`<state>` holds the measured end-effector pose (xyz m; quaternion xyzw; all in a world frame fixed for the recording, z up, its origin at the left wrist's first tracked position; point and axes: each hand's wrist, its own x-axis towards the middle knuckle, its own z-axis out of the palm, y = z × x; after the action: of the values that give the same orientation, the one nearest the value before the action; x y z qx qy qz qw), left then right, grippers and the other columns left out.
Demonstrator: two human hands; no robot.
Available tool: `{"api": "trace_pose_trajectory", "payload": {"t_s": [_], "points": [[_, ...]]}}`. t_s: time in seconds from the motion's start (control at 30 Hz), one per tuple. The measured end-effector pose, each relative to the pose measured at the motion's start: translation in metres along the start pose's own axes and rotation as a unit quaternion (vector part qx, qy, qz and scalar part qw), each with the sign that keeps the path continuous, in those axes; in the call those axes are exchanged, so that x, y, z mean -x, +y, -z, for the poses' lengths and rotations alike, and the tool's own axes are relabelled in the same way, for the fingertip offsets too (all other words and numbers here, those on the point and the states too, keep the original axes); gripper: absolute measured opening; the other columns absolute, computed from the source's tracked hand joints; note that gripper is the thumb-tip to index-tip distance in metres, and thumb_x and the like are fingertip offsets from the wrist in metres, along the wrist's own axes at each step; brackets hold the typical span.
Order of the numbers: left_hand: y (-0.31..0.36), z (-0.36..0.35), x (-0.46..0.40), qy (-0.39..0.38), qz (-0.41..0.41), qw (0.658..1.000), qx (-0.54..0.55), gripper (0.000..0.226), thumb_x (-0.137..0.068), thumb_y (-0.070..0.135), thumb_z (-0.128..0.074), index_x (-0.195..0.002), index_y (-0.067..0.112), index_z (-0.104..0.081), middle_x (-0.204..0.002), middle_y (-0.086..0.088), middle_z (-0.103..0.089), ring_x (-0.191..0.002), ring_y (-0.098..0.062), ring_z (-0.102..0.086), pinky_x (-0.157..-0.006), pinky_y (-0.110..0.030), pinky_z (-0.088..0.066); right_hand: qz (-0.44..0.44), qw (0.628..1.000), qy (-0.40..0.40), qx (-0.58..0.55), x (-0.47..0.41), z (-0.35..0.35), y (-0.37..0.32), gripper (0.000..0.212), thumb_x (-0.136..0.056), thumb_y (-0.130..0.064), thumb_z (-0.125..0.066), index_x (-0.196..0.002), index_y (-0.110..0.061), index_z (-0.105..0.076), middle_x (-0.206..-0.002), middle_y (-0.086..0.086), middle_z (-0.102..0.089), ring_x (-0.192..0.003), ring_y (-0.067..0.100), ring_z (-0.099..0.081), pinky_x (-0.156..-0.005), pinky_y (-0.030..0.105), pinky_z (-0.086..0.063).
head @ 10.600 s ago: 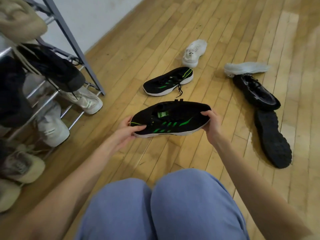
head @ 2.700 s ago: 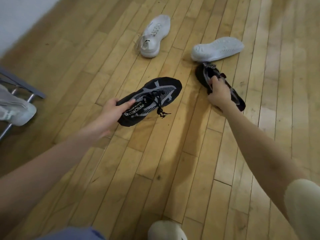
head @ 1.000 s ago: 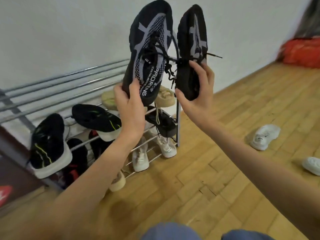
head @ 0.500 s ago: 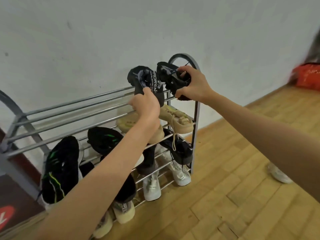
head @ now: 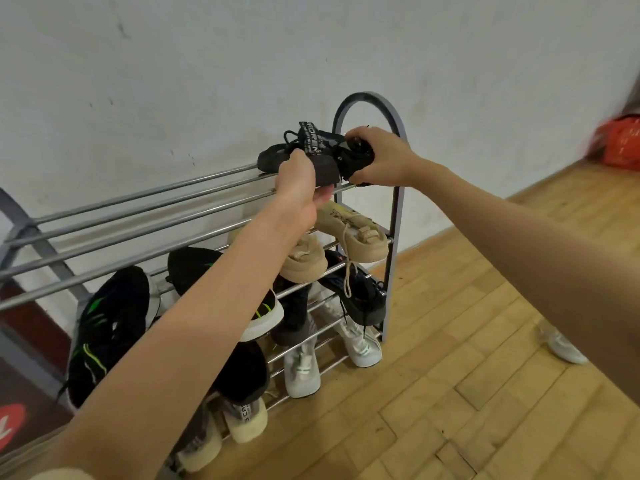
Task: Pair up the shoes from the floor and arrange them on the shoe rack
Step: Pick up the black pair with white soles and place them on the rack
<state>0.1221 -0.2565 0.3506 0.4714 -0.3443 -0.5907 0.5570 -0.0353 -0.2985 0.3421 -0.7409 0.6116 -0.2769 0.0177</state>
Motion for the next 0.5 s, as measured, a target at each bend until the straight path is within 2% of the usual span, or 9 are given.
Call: {"api": "trace_pose_trajectory", "payload": {"t_s": [0.07,0.2,0.3,0.37,0.43,0.5], "points": [[-0.003,0.004,0.004,-0.023,0.009,0.999,-0.024,0.019,-0.099,0.025,-0.036,-0.086,0.015,-0.046,-0.092,-0.012,-0.057,-0.086,-0.030,-0.062,-0.079,-0.040,-0.053,0.012,0.999,0.035,0.034,0.007,-0.003,-0.001,0.073,-0.073,-0.024,-0.070,-0.140,-0.021,-0.041,-0.132,0.008,-0.052,-0.123,0.029,-0.047,-0.109,0.045,-0.031],[-0.004,0.016,0.012,-0.017,-0.013,0.997,-0.068,0.012,-0.098,0.022,-0.040,-0.093,0.016,-0.049,-0.098,-0.009,-0.054,-0.073,-0.018,-0.054,-0.063,-0.028,-0.049,0.036,0.995,0.093,0.021,0.030,-0.017,0.003,0.077,-0.079,-0.023,-0.066,-0.147,-0.017,-0.031,-0.142,0.014,-0.041,-0.131,0.034,-0.039,-0.110,0.048,-0.032],[-0.005,0.022,0.020,-0.020,-0.018,0.997,-0.067,0.007,-0.095,0.018,-0.046,-0.100,0.015,-0.050,-0.105,-0.009,-0.052,-0.075,-0.015,-0.051,-0.063,-0.025,-0.047,0.043,0.990,0.134,0.002,0.054,-0.025,0.011,0.076,-0.079,-0.017,-0.062,-0.148,-0.014,-0.030,-0.145,0.016,-0.036,-0.132,0.035,-0.037,-0.110,0.048,-0.033],[-0.014,0.023,0.028,-0.022,-0.030,0.996,-0.084,0.022,-0.091,0.019,-0.050,-0.112,0.013,-0.050,-0.111,-0.009,-0.052,-0.082,-0.016,-0.052,-0.064,-0.025,-0.047,0.028,0.987,0.159,-0.005,0.072,-0.033,0.016,0.073,-0.080,-0.012,-0.061,-0.146,-0.012,-0.031,-0.146,0.016,-0.033,-0.133,0.034,-0.035,-0.111,0.045,-0.030],[-0.031,0.024,0.035,0.027,-0.074,0.988,-0.133,0.037,-0.085,0.021,-0.056,-0.121,0.011,-0.049,-0.121,-0.008,-0.045,-0.089,-0.019,-0.051,-0.062,-0.026,-0.043,0.006,0.985,0.172,-0.006,0.092,-0.043,0.022,0.070,-0.081,-0.009,-0.061,-0.145,-0.010,-0.033,-0.145,0.016,-0.034,-0.134,0.032,-0.034,-0.111,0.042,-0.029],[-0.054,0.029,0.045,0.097,-0.157,0.968,-0.168,0.036,-0.083,0.019,-0.057,-0.117,0.012,-0.048,-0.121,-0.006,-0.038,-0.092,-0.017,-0.049,-0.065,-0.026,-0.040,-0.014,0.985,0.170,-0.012,0.113,-0.054,0.031,0.068,-0.081,-0.007,-0.061,-0.143,-0.008,-0.033,-0.144,0.016,-0.034,-0.134,0.031,-0.033,-0.112,0.040,-0.029]]}}
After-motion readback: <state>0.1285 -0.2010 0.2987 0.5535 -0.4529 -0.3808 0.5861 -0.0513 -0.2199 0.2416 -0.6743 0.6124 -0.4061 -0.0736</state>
